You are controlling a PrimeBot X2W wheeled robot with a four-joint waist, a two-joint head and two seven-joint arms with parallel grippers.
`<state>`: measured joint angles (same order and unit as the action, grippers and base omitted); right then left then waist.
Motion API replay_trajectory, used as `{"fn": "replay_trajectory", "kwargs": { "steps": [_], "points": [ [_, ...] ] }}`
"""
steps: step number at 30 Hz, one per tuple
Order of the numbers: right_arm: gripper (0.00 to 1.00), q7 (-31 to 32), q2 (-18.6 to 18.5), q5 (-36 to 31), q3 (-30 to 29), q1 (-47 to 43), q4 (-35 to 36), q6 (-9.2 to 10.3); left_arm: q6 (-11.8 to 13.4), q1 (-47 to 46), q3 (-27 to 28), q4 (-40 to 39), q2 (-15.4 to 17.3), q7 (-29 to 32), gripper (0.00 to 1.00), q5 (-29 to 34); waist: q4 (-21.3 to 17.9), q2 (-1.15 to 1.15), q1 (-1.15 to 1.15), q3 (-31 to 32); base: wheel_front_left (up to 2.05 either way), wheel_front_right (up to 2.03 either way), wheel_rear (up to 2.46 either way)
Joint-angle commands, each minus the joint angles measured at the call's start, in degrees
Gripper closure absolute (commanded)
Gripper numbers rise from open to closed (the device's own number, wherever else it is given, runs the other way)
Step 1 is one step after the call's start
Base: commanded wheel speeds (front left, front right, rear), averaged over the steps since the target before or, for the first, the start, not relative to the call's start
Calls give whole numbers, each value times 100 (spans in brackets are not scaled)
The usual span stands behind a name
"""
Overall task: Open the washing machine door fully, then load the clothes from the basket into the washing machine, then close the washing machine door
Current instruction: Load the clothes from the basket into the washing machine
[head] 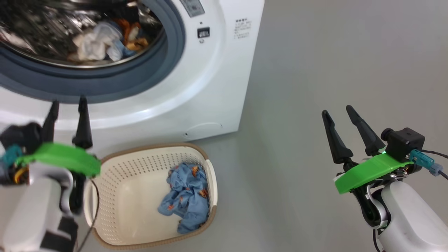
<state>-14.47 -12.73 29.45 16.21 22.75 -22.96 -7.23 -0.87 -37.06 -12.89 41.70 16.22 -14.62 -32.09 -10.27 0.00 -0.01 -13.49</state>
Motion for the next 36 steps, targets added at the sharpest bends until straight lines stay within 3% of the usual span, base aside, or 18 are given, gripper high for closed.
{"fn": "replay_trajectory", "kwargs": {
  "steps": [1, 19, 36],
  "points": [
    [0, -53, -75, 86, 58, -138, 98, -25, 44, 79, 212, -248, 200, -37, 0, 91, 127, 0, 1, 198, 0, 0, 0],
    [0, -53, -163, 32, -162, -561, 310, -25, 354, 2218, 679, -2153, 8, -38, 0, 313, 327, 0, 1, 837, 0, 0, 0],
    [0, -53, -166, -32, -200, -761, 420, -25, 473, 2720, 692, -2684, -121, -22, 0, 298, 395, 0, 1, 965, 0, 0, 0]
  ]
}}
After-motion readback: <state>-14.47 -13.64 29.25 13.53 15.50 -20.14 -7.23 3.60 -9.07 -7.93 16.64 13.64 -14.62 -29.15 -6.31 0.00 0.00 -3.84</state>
